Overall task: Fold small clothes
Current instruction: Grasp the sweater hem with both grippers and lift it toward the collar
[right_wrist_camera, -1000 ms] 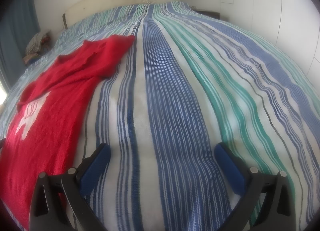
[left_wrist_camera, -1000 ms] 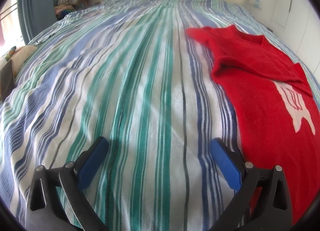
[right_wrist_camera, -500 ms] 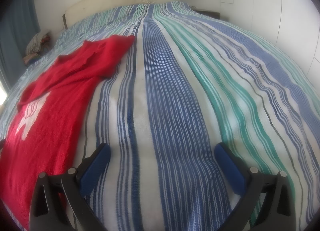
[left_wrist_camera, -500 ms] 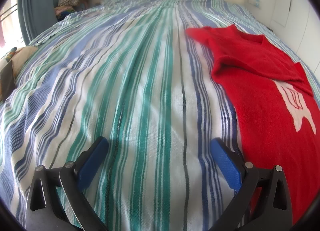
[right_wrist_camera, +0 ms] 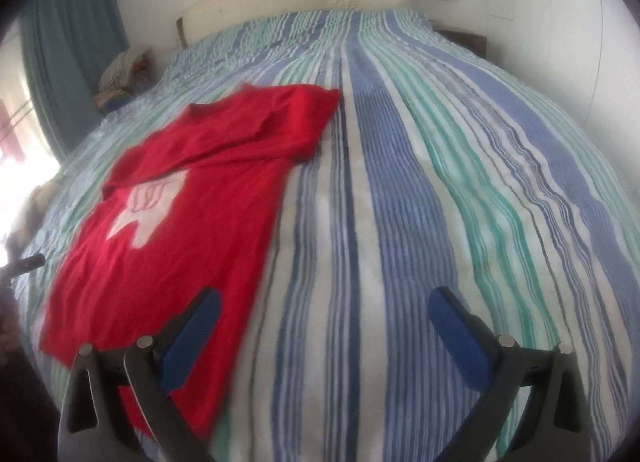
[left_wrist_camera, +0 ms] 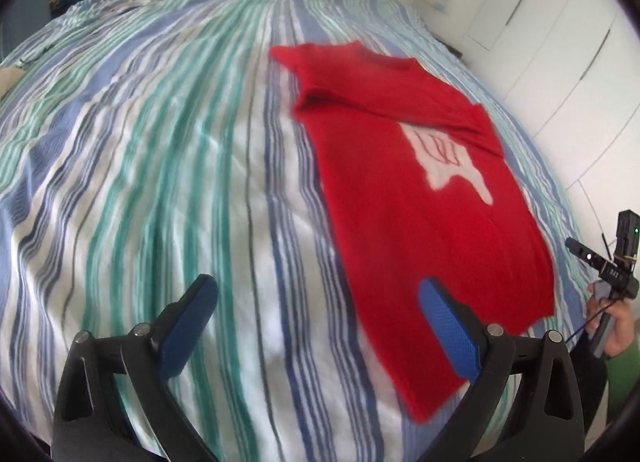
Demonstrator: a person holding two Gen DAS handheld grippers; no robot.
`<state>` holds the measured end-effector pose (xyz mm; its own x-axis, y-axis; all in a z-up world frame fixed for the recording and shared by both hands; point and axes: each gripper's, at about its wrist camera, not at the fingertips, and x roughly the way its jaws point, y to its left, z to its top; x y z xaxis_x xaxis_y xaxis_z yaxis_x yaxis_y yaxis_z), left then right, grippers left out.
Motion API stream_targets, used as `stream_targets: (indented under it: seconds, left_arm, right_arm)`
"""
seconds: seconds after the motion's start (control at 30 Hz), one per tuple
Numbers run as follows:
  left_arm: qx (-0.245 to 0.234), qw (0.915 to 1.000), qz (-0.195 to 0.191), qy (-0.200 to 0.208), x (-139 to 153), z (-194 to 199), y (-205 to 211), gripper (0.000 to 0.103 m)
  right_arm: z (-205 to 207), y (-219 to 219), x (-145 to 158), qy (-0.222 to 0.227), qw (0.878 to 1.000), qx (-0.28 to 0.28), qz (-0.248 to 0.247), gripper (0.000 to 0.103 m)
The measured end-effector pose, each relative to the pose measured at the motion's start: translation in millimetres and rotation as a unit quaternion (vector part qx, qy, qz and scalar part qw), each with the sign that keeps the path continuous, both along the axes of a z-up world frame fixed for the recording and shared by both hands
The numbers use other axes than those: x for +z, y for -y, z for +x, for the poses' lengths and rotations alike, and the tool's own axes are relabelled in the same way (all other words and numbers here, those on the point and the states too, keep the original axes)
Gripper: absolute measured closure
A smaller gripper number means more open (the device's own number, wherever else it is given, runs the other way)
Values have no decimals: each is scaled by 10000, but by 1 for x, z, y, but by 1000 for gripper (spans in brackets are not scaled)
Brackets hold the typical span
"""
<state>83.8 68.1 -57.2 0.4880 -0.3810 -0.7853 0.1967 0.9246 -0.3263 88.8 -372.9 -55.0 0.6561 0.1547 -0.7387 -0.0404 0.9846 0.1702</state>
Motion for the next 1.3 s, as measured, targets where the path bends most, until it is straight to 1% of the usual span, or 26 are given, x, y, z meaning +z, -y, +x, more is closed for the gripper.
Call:
stream_targets:
  seconds: [0.07, 0.13, 0.2, 0.23, 0.27, 0.3, 0.33, 0.37, 0.4, 0.43, 0.47, 0.5, 0.6, 0.67, 0.73, 0.8, 0.9, 0.97, 1.0, 1.07, 1.1, 1.17, 1.23, 1.3]
  left_arm:
    - [-281, 9994, -147, -159, -7, -18, 19, 3]
    - [-414, 9980, -357, -317, -14, -28, 32, 5]
    - [-489, 9967, -521, -394, -17, -32, 42, 13]
    - [-520, 9965, -518, -406, -18, -32, 45, 17]
    - [-555, 9963, -497, -418, -18, -32, 48, 23]
    - [-581, 9961, -494, -442, -18, -32, 50, 32]
    - [-611, 9956, -523, -488, -18, -32, 51, 39]
    - [-653, 9947, -563, -565, -19, -32, 52, 57]
    - [-696, 9935, -597, -668, -21, -32, 53, 82]
    - [-725, 9921, -642, -795, -24, -31, 53, 96]
    - [-661, 9915, -711, -870, -26, -32, 51, 96]
    - [-576, 9911, -792, -903, -26, -33, 48, 97]
    - [-431, 9895, -1018, -928, -12, -31, 39, 97]
    - [-435, 9878, -1218, -872, 4, -22, 34, 97]
    - [-467, 9859, -1401, -788, 22, 1, 31, 97]
    - [-398, 9858, -1496, -652, 40, 38, 27, 97]
    - [-165, 9867, -1551, -459, 56, 112, 20, 97]
    - [69, 9860, -1594, -483, 57, 167, 17, 97]
    - [165, 9860, -1578, -519, 56, 193, 17, 97]
    - [393, 9864, -1472, -613, 49, 242, 21, 97]
    - [467, 9868, -1400, -660, 45, 264, 23, 97]
    - [651, 9876, -1245, -706, 36, 298, 27, 97]
    - [724, 9868, -1234, -757, 27, 324, 31, 96]
    - [936, 9876, -1027, -736, 21, 341, 31, 87]
  right_arm:
    - [-21, -14, 2, -262, 9977, 424, 455, 1]
    - [-39, -26, -4, -492, 9930, 726, 796, 1]
    - [-51, -37, -17, -723, 9886, 867, 998, 4]
    - [-54, -41, -25, -856, 9864, 906, 1069, 6]
    - [-55, -44, -33, -960, 9844, 952, 1127, 14]
    - [-56, -46, -39, -1006, 9837, 946, 1151, 20]
    - [-56, -47, -43, -979, 9845, 880, 1156, 21]
    - [-55, -46, -46, -941, 9846, 804, 1231, 25]
    - [-54, -46, -48, -925, 9831, 777, 1375, 34]
    - [-53, -46, -50, -965, 9805, 802, 1512, 43]
    - [-50, -48, -52, -1071, 9779, 884, 1563, 76]
    - [-48, -51, -54, -1149, 9771, 945, 1523, 98]
    - [-47, -53, -44, -1082, 9787, 975, 1448, 98]
    - [-45, -46, -28, -886, 9776, 909, 1676, 98]
    - [-33, -39, -11, -652, 9763, 824, 1892, 98]
    - [-9, -32, 7, -388, 9755, 695, 2049, 98]
    - [47, -23, 28, -15, 9746, 423, 2200, 98]
    - [92, -19, 39, 233, 9738, 259, 2246, 98]
    - [117, -18, 42, 289, 9735, 177, 2260, 98]
    - [169, -16, 42, 295, 9713, -9, 2360, 98]
    - [194, -17, 40, 222, 9719, -65, 2340, 98]
    - [238, -20, 33, 151, 9763, -225, 2146, 98]
    - [272, -21, 23, 56, 9799, -354, 1964, 98]
    - [296, -17, 11, -10, 9767, -446, 2098, 98]
